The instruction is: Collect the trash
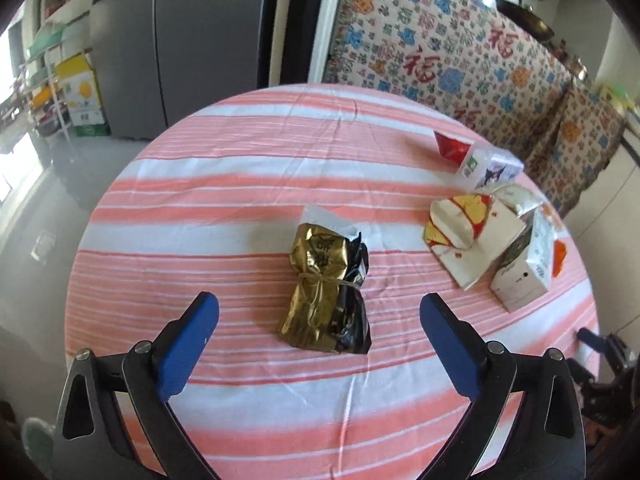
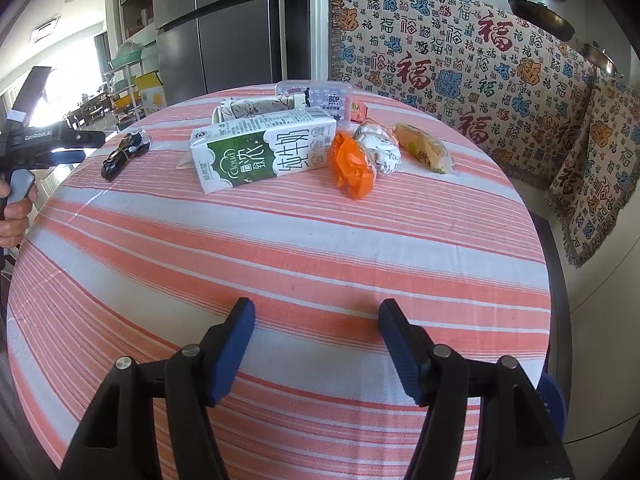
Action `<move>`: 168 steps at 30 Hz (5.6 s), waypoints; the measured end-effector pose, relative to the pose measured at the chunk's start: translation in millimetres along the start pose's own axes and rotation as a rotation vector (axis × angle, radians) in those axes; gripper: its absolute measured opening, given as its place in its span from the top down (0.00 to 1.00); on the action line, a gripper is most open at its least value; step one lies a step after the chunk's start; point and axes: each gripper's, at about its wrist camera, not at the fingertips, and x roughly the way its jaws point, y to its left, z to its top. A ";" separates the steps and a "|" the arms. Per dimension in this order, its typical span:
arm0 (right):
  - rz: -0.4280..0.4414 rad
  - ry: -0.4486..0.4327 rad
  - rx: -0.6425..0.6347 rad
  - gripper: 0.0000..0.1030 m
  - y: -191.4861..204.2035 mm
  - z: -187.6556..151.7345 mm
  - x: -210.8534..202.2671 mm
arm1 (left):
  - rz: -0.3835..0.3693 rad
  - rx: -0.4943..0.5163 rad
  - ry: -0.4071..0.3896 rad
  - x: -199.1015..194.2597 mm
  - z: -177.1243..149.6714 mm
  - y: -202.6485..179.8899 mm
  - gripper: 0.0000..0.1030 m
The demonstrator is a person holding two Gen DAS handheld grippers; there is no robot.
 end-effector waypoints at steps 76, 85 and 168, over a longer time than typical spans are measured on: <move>0.040 0.327 -0.025 0.09 -18.6 44.1 8.7 | -0.032 0.251 0.149 -32.2 -82.6 -83.8 0.25; 0.083 0.255 0.057 0.56 -32.0 45.6 -20.3 | -0.113 0.210 0.098 -59.4 -79.6 -84.5 0.64; -0.395 -0.220 0.626 0.32 -325.1 -75.3 -154.5 | -0.409 0.486 0.019 -61.8 -109.7 -383.3 0.05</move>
